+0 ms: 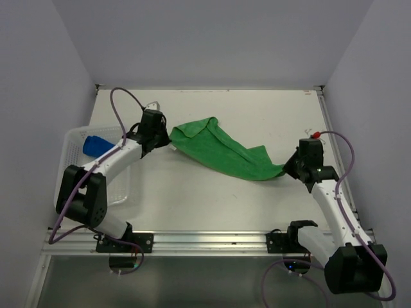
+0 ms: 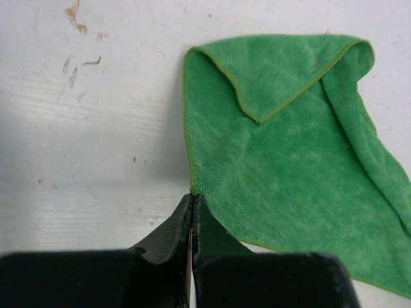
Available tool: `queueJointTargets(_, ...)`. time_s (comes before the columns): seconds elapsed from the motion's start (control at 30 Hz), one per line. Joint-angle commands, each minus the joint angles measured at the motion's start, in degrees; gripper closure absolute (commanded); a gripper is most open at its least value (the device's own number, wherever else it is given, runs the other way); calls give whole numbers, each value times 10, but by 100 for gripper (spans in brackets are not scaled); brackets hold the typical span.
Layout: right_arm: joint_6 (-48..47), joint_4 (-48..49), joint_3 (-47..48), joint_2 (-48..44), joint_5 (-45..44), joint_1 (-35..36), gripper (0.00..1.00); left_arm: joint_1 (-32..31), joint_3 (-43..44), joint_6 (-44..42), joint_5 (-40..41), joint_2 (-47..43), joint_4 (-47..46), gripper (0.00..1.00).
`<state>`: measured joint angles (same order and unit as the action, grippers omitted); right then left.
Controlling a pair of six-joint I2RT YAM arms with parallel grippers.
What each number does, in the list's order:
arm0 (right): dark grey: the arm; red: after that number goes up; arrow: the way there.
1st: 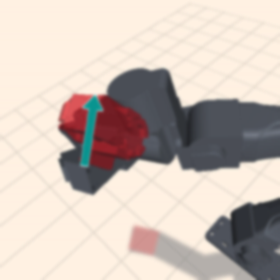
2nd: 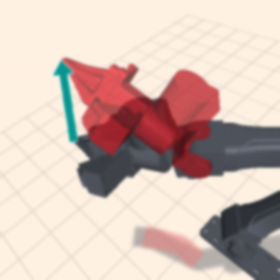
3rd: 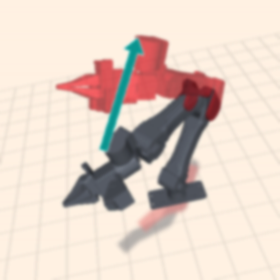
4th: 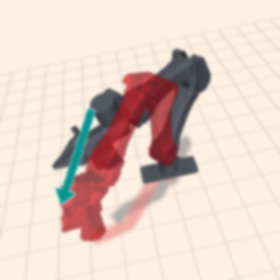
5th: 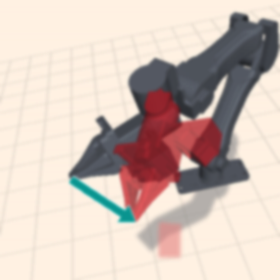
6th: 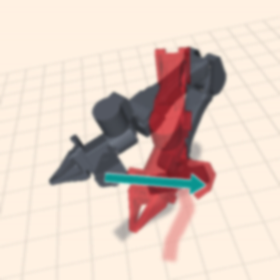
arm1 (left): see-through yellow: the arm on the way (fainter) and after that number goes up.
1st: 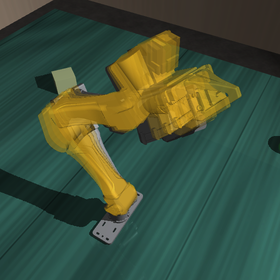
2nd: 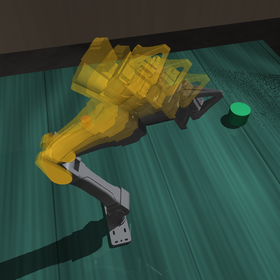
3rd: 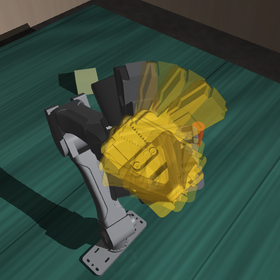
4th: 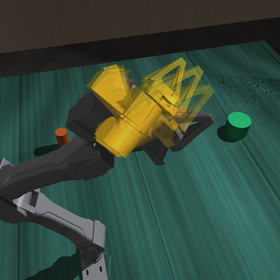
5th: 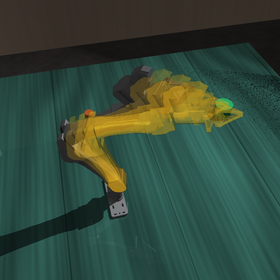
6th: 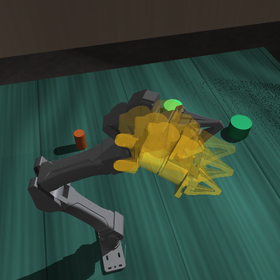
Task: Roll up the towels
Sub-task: Flatten the towel
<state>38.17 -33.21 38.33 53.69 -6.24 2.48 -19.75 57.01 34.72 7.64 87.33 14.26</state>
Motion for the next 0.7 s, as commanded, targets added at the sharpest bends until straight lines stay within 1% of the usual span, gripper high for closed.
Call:
queueJointTargets(0.0,19,17,70,37,-3,-4,100,34,45,-14,-34,-8,4,100)
queueJointTargets(0.03,21,18,86,49,-7,-3,100,42,71,-11,-41,1,6,100)
queueJointTargets(0.1,24,17,148,91,-18,-3,100,63,107,-11,-62,13,15,100)
queueJointTargets(0.13,25,17,172,109,-27,-4,100,69,152,-10,-69,29,19,100)
queueJointTargets(0.17,26,16,221,123,-31,-5,100,75,178,-11,-73,40,35,100)
queueJointTargets(0.2,31,13,248,138,-30,-5,100,88,209,-9,-96,53,46,100)
queueJointTargets(0.23,34,10,275,173,-27,-7,100,95,270,-5,-104,77,55,100)
queueJointTargets(0.27,37,5,330,188,-26,-7,100,102,302,-4,-111,90,75,100)
queueJointTargets(0.3,50,-1,356,206,-25,-8,100,112,334,-3,-125,103,83,100)
queueJointTargets(0.33,53,-4,381,234,-21,-10,100,117,393,1,-132,124,93,100)
queueJointTargets(0.37,56,-19,436,250,-21,-10,100,121,419,4,-142,135,109,100)
queueJointTargets(0.43,64,-30,481,281,-24,-12,100,139,475,17,-171,151,120,100)
queueJointTargets(0.5,70,-39,532,295,-15,-15,100,164,486,37,-205,151,119,100)
queueJointTargets(0.57,74,-53,567,311,-3,-19,100,176,479,40,-217,139,114,100)
queueJointTargets(0.67,76,-54,556,299,6,-22,100,182,439,32,-217,111,102,100)
